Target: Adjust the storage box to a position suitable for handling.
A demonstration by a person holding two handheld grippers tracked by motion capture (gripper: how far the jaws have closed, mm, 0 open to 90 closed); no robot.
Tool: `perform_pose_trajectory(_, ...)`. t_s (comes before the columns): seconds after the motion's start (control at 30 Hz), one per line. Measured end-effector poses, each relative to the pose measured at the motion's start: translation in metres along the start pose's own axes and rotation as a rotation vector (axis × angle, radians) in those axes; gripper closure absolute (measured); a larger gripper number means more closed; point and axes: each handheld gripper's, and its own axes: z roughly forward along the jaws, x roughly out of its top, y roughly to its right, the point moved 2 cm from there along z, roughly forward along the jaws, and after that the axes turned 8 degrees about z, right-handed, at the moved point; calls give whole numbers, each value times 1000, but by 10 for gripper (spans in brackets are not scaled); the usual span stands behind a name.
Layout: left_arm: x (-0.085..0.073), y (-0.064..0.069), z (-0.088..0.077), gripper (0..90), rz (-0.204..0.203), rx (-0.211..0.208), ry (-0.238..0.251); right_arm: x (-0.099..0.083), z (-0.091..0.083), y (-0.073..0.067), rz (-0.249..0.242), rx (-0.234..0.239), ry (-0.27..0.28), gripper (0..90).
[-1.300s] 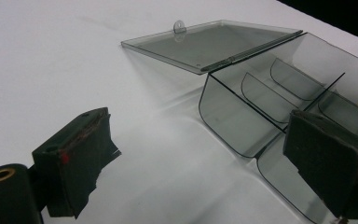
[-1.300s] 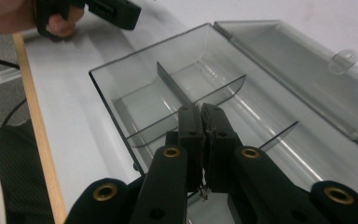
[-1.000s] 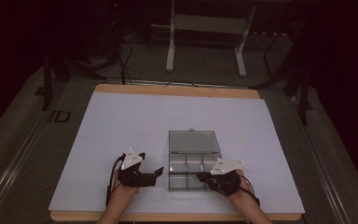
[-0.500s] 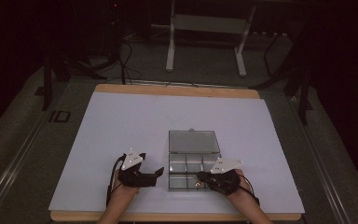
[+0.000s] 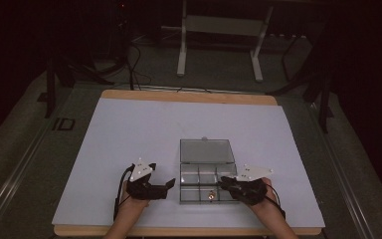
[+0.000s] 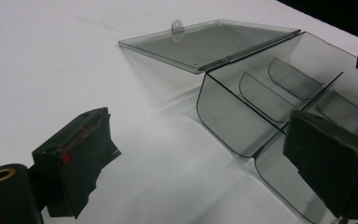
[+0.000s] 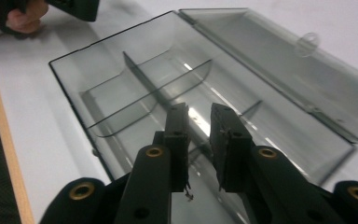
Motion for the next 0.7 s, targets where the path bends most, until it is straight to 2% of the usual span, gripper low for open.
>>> perform_pose_trajectory(0.23, 2, 1, -1, 86, 5, 2, 3, -2, -13, 15, 9, -75, 31, 729)
perform_pose_trajectory(0.47, 5, 3, -1, 86, -1, -16, 18, -5, -21, 27, 33, -121, 48, 683)
perform_pose_trajectory(0.5, 6, 4, 0, 86, 29, 3, 0, -5, -21, 27, 33, -121, 48, 683)
perform_pose_trajectory(0.53, 6, 4, 0, 87, 37, 9, 2, -6, -25, 34, 41, -150, 56, 667)
perform_pose_trajectory(0.7, 7, 3, 0, 87, 36, 14, 4, -10, -31, 44, 65, -187, 68, 653)
